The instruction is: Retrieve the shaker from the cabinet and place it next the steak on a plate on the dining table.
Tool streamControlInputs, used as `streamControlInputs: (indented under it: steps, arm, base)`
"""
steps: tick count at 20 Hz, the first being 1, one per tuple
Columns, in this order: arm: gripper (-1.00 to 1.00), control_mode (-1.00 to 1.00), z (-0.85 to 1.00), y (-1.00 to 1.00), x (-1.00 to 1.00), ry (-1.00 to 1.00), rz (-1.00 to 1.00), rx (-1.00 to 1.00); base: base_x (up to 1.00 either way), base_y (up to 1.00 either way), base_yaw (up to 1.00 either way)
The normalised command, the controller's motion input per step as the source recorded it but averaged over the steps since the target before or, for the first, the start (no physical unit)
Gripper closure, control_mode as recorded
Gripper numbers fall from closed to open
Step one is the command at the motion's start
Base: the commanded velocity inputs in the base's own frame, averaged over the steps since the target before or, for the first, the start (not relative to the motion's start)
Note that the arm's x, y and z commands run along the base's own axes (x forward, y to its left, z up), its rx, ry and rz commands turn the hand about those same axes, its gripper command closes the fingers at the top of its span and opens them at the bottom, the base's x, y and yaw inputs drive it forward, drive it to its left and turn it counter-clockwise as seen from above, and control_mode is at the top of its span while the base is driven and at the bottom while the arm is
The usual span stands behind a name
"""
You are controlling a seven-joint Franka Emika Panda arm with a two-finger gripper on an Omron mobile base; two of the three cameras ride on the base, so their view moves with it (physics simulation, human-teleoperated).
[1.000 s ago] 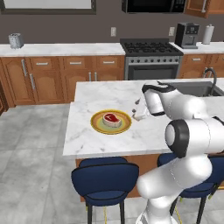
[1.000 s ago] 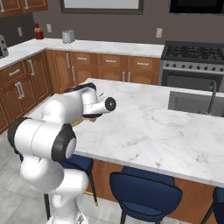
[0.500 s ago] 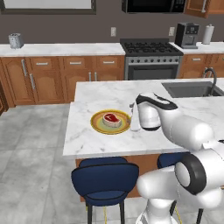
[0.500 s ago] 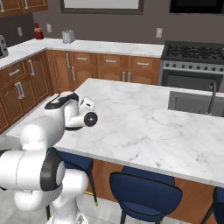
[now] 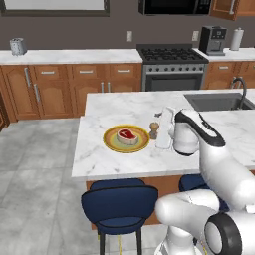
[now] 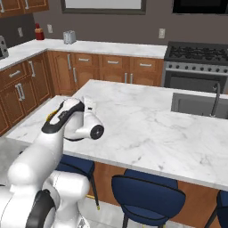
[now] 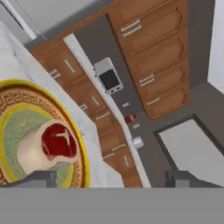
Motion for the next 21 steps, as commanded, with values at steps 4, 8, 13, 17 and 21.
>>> streamControlInputs:
  steps: [4, 8, 13, 17, 21]
  arm:
    - [-1.0, -1.0, 0.88, -0.29, -0.9, -0.12, 0.31, -0.05]
    - [-1.0, -1.0, 0.95, -0.23, -0.99, 0.0, 0.29, -0.1]
    - [-1.0, -1.0, 0.97, -0.22, -1.0, 0.09, 0.27, -0.14]
    - [-1.0, -1.0, 0.7, -0.19, -1.0, 0.16, 0.26, -0.08]
    - [-1.0, -1.0, 0.17, -0.31, -1.0, 0.1, 0.25, -0.01]
  base:
    - [0.0, 0.0, 0.0]
    - [0.0, 0.0, 0.0]
    - [0.0, 0.0, 0.0]
    - [0.0, 0.0, 0.0]
    - [0.0, 0.0, 0.0]
